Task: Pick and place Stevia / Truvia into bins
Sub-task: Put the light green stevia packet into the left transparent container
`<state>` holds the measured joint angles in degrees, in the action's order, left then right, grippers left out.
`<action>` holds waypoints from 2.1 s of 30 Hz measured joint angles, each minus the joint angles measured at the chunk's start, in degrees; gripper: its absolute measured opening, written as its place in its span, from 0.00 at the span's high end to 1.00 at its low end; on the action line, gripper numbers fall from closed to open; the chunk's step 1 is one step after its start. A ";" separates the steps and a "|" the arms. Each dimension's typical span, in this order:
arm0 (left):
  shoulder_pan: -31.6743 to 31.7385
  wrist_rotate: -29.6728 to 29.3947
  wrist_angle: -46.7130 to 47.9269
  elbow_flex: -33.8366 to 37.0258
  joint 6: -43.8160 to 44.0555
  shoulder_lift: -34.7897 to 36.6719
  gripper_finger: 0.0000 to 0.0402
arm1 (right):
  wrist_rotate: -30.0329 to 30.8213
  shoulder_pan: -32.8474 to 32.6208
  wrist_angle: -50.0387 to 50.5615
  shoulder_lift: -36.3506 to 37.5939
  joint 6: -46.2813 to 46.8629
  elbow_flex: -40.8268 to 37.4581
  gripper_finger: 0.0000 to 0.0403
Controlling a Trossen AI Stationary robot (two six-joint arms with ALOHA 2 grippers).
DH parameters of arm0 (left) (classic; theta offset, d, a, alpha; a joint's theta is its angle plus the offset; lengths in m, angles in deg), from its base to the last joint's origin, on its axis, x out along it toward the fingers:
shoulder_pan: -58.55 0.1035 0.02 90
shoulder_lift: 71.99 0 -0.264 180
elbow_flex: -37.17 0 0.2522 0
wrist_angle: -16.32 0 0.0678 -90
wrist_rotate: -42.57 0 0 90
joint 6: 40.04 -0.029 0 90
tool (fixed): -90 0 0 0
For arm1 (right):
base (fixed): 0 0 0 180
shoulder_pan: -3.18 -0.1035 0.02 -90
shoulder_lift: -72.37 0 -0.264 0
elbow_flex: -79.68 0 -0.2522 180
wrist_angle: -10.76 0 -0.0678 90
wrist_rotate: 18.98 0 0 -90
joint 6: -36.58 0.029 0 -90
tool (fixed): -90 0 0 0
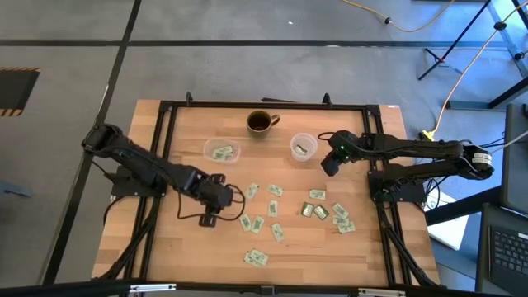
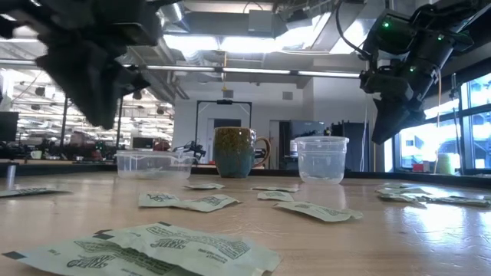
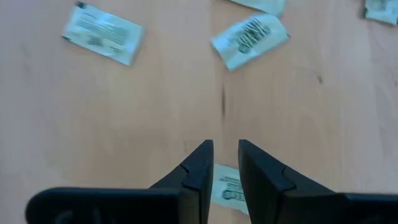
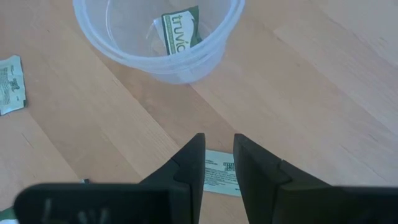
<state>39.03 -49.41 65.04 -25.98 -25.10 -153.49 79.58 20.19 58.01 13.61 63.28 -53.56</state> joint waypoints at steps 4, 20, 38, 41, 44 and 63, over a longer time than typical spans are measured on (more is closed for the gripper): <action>-1.67 -1.88 -0.69 2.55 4.10 -0.02 0.83 | 0.00 0.02 -0.16 0.00 0.02 0.00 0.78; -4.08 -4.05 -7.27 10.57 6.98 -0.28 0.84 | -0.04 0.02 -2.47 0.00 1.53 0.00 0.78; -4.08 -3.02 -11.49 13.71 6.98 -4.61 0.90 | -0.07 0.02 -2.38 0.02 1.57 0.00 0.78; -4.08 -3.09 -11.57 13.75 6.95 -4.68 0.94 | -0.07 0.00 -2.38 0.00 1.57 0.00 0.78; -4.08 -3.10 -11.69 13.79 6.85 -4.60 0.99 | -0.07 0.01 -2.38 0.01 1.53 0.00 0.78; -2.19 -3.15 -5.07 7.84 1.89 1.59 0.99 | -0.07 0.02 -2.37 0.01 1.32 0.00 0.78</action>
<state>36.84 -52.56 59.97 -18.14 -23.22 -151.90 79.51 20.22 55.64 13.62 64.60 -53.56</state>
